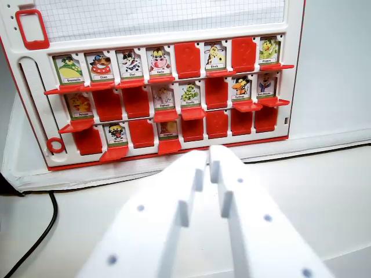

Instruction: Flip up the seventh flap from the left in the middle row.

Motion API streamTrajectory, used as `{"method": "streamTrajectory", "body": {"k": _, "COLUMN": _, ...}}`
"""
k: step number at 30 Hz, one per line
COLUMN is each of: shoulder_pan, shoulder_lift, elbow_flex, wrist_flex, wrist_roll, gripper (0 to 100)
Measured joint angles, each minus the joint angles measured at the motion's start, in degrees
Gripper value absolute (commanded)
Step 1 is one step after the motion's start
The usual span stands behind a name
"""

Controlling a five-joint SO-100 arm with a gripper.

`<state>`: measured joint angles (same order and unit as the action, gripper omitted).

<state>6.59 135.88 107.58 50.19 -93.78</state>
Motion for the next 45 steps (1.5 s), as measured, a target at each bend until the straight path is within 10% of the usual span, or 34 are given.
{"method": "streamTrajectory", "body": {"k": 29, "shoulder_pan": 9.76, "shoulder_lift": -36.21, "elbow_flex": 15.12, "wrist_flex": -47.72, "wrist_roll": -5.1, "gripper": 0}}
{"method": "streamTrajectory", "body": {"k": 45, "shoulder_pan": 12.3, "shoulder_lift": -51.86, "elbow_flex": 8.96, "wrist_flex": -53.26, "wrist_roll": -3.96, "gripper": 0}}
